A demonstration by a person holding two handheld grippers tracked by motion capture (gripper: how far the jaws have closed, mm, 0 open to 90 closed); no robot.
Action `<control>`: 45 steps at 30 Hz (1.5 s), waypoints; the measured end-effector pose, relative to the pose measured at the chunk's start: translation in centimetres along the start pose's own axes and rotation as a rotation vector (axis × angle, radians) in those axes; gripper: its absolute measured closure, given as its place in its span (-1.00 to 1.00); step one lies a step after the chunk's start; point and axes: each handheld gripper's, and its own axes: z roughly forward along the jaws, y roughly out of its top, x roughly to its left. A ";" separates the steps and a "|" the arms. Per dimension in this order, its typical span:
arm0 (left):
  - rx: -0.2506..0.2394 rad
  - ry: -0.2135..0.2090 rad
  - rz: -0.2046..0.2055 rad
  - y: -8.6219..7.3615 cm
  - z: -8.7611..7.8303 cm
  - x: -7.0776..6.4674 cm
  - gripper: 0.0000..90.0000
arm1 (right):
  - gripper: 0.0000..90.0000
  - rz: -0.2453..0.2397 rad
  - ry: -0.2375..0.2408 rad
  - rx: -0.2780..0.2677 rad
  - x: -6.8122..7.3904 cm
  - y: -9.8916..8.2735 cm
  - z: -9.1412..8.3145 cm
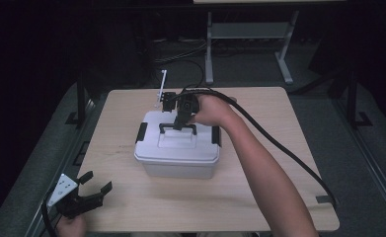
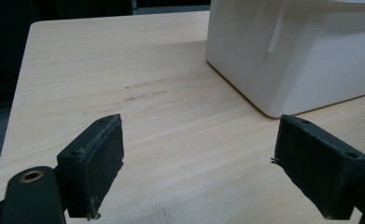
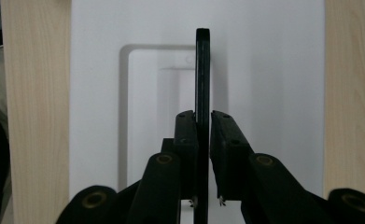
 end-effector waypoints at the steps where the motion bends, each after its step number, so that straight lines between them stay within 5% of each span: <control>1: -0.001 0.000 -0.001 0.0 0.0 0.0 -0.67 | 0.76 0.001 0.002 -0.005 0.0 -0.1 -0.1; 20: 0.003 0.001 -0.001 0.1 0.2 -0.1 -0.67 | 0.55 0.003 0.012 -0.037 0.7 -0.9 -1.3; 45: 0.012 -0.005 0.009 0.1 0.3 -0.2 -0.67 | 0.39 0.078 -0.017 -0.047 0.7 -5.1 -3.0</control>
